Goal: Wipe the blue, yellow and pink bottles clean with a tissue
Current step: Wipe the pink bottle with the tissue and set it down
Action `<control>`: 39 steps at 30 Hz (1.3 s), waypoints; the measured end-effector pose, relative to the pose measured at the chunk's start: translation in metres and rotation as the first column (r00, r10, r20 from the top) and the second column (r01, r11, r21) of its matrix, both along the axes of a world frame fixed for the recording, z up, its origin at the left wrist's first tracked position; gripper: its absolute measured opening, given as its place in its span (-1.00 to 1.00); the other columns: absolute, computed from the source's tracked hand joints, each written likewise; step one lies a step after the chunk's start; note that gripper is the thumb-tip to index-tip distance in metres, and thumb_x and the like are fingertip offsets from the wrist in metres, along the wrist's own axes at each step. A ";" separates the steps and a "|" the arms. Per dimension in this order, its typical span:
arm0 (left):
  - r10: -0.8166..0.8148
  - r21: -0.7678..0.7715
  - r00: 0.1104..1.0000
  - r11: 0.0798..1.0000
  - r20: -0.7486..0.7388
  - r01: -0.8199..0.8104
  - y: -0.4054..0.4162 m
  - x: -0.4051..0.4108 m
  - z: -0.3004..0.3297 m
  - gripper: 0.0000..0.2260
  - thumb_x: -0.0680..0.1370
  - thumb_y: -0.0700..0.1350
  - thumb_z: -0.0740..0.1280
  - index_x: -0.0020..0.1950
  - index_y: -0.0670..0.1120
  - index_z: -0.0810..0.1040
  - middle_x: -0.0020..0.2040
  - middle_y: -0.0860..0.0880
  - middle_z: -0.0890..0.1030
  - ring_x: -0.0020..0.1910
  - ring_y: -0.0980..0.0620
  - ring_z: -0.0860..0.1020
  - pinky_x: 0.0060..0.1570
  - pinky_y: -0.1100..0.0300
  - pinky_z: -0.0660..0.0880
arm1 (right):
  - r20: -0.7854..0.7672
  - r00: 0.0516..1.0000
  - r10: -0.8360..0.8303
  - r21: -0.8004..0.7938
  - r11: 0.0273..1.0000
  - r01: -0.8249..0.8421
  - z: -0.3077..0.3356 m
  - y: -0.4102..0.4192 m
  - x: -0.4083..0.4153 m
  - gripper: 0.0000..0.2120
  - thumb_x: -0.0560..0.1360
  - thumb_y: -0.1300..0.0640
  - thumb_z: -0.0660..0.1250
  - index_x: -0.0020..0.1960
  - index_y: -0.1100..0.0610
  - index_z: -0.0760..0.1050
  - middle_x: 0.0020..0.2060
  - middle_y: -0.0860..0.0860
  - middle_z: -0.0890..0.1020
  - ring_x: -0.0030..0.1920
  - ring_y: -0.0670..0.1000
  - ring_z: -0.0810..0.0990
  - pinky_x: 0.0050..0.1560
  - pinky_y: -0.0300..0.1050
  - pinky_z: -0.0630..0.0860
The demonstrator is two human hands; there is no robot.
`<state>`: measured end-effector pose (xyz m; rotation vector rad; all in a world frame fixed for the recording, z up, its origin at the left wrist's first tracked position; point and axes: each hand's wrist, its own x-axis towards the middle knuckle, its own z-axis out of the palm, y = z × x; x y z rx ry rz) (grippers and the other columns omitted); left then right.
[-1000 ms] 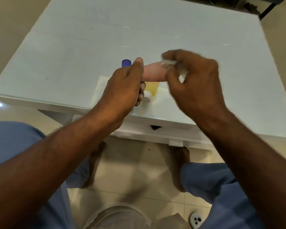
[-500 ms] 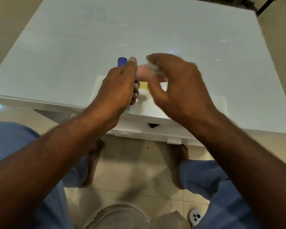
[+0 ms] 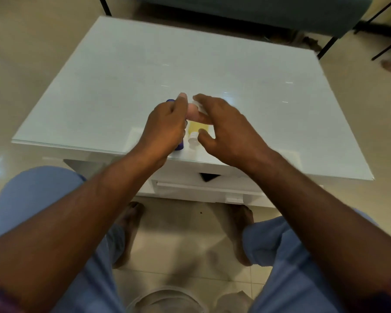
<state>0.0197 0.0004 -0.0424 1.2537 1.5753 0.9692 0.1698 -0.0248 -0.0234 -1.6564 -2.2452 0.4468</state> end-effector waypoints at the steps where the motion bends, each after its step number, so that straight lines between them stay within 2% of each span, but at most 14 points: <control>1: 0.011 0.006 1.000 1.000 -0.010 -0.011 -0.003 -0.002 0.001 -0.58 0.66 0.22 0.07 -0.22 0.04 0.51 -0.39 0.03 0.54 -0.41 0.09 0.51 -0.22 0.13 0.51 | 0.010 1.000 0.003 0.002 1.000 -0.003 0.000 -0.003 -0.004 -0.33 0.61 0.11 0.41 0.64 0.01 0.22 0.57 0.01 0.41 0.50 0.09 0.45 0.48 0.01 0.42; 8: 0.030 0.135 0.994 0.991 -0.104 -0.016 -0.023 0.001 0.014 -0.61 0.65 0.23 0.08 -0.29 0.12 0.43 -0.30 0.07 0.55 -0.28 0.07 0.57 -0.24 0.16 0.52 | -0.095 0.990 -0.105 0.077 0.991 0.112 0.004 -0.029 -0.007 -0.41 0.63 0.22 0.35 0.62 0.02 0.30 0.54 -0.01 0.46 0.48 0.05 0.47 0.49 -0.03 0.44; 14: -0.013 0.135 0.998 0.991 -0.054 0.020 -0.031 0.024 0.018 -0.57 0.65 0.20 0.07 -0.14 -0.02 0.57 -0.22 -0.08 0.61 -0.25 -0.04 0.56 -0.13 -0.06 0.57 | -0.270 0.934 -0.233 0.062 0.964 0.258 0.005 -0.032 -0.006 -0.41 0.51 0.37 0.33 0.50 0.03 0.46 0.41 -0.04 0.58 0.39 -0.01 0.54 0.36 -0.17 0.46; 16: 0.015 0.137 1.000 0.991 -0.016 -0.012 -0.031 0.031 0.018 -0.53 0.64 0.17 0.07 -0.07 -0.13 0.62 -0.21 -0.14 0.59 -0.25 -0.06 0.54 -0.21 -0.03 0.51 | -0.348 0.904 -0.248 0.053 0.958 0.283 0.005 -0.025 -0.015 -0.50 0.47 0.40 0.30 0.32 0.01 0.57 0.23 -0.08 0.66 0.24 -0.04 0.59 0.22 -0.13 0.53; 17: 0.039 0.131 0.999 0.991 0.005 -0.040 -0.030 0.033 0.017 -0.52 0.63 0.16 0.08 -0.07 -0.17 0.62 -0.21 -0.19 0.59 -0.25 -0.09 0.54 -0.22 -0.04 0.51 | -0.383 0.887 -0.257 0.054 0.953 0.299 0.004 -0.022 -0.021 -0.60 0.48 0.38 0.29 0.13 -0.04 0.60 0.05 -0.13 0.67 0.10 -0.07 0.60 0.07 -0.13 0.53; 19: 0.116 0.116 0.991 0.986 0.073 -0.124 -0.027 0.039 0.016 -0.56 0.62 0.13 0.12 -0.10 -0.19 0.59 -0.16 -0.21 0.63 -0.19 -0.13 0.60 -0.14 -0.06 0.57 | -0.444 0.855 -0.268 0.072 0.941 0.332 0.001 -0.012 -0.031 -0.71 0.54 0.30 0.27 -0.18 -0.08 0.48 -0.23 -0.15 0.58 -0.16 -0.10 0.52 -0.15 -0.14 0.42; 20: 0.160 0.107 0.980 0.979 0.116 -0.173 -0.026 0.042 0.015 -0.58 0.62 0.12 0.14 -0.12 -0.17 0.58 -0.15 -0.18 0.65 -0.17 -0.09 0.62 -0.12 -0.03 0.58 | -0.482 0.832 -0.273 0.078 0.933 0.352 0.000 -0.009 -0.036 -0.76 0.58 0.26 0.28 -0.19 -0.02 0.50 -0.24 -0.10 0.59 -0.17 -0.06 0.52 -0.19 -0.13 0.41; 22: 0.232 0.083 0.954 0.964 0.191 -0.251 -0.021 0.045 0.012 -0.60 0.62 0.12 0.16 -0.12 -0.18 0.56 -0.16 -0.16 0.65 -0.18 -0.05 0.63 -0.12 -0.01 0.59 | -0.572 0.771 -0.281 0.051 0.926 0.375 -0.002 -0.002 -0.044 -0.88 0.63 0.21 0.31 0.02 0.16 0.63 -0.04 0.03 0.70 -0.05 -0.04 0.58 -0.10 -0.30 0.48; 24: 0.265 0.053 0.937 0.958 0.227 -0.283 -0.013 0.044 0.007 -0.57 0.60 0.12 0.16 -0.01 -0.22 0.59 -0.08 -0.21 0.67 -0.13 -0.08 0.65 -0.06 -0.08 0.61 | -0.585 0.753 -0.301 -0.010 0.931 0.365 -0.004 0.005 -0.049 -0.81 0.66 0.16 0.32 0.24 0.14 0.63 0.14 0.01 0.70 0.00 -0.17 0.59 0.00 -0.49 0.44; 25: 0.264 0.053 0.941 0.958 0.212 -0.281 -0.009 0.042 0.005 -0.56 0.59 0.13 0.15 0.03 -0.21 0.60 -0.07 -0.20 0.68 -0.10 -0.08 0.66 -0.04 -0.11 0.62 | -0.570 0.761 -0.310 -0.030 0.933 0.358 -0.005 0.008 -0.050 -0.79 0.68 0.15 0.31 0.27 0.11 0.62 0.16 -0.02 0.69 0.04 -0.19 0.59 0.05 -0.43 0.47; 28: 0.202 0.145 0.976 0.967 0.077 -0.212 0.007 0.037 0.004 -0.54 0.58 0.19 0.11 0.00 -0.15 0.60 -0.11 -0.11 0.68 -0.11 -0.03 0.65 -0.01 -0.10 0.62 | -0.503 0.813 -0.292 -0.003 0.942 0.337 -0.003 0.019 -0.045 -0.92 0.70 0.16 0.26 0.09 0.01 0.50 0.07 -0.10 0.60 0.03 -0.14 0.54 0.08 -0.24 0.47; 32: 0.077 0.275 0.989 0.961 -0.124 -0.041 0.019 0.026 0.003 -0.57 0.63 0.20 0.10 0.00 -0.13 0.54 -0.12 -0.06 0.60 -0.09 -0.04 0.59 0.00 -0.09 0.56 | -0.429 0.880 -0.205 -0.003 0.974 0.225 0.007 0.016 -0.019 -0.60 0.69 0.26 0.27 0.52 0.14 0.46 0.48 0.08 0.54 0.50 0.03 0.48 0.55 -0.01 0.41; 35: -0.074 0.247 0.976 0.961 -0.205 0.125 0.013 0.017 -0.006 -0.62 0.67 0.14 0.09 -0.11 -0.08 0.51 -0.20 -0.07 0.57 -0.19 -0.05 0.55 -0.06 -0.14 0.54 | -0.376 0.896 -0.237 -0.036 0.970 0.241 0.007 0.007 0.004 -0.62 0.69 0.25 0.27 0.48 0.13 0.53 0.45 0.07 0.58 0.47 0.02 0.53 0.54 -0.04 0.42; 39: -0.173 0.144 0.980 0.972 -0.099 0.186 0.001 0.001 -0.022 -0.57 0.64 0.21 0.12 -0.22 -0.08 0.46 -0.39 0.00 0.47 -0.41 0.06 0.45 -0.33 -0.01 0.46 | -0.360 0.869 -0.338 -0.064 0.939 0.338 0.002 0.003 0.028 -0.66 0.62 0.29 0.31 0.34 0.09 0.66 0.26 0.02 0.69 0.26 -0.01 0.64 0.35 -0.07 0.55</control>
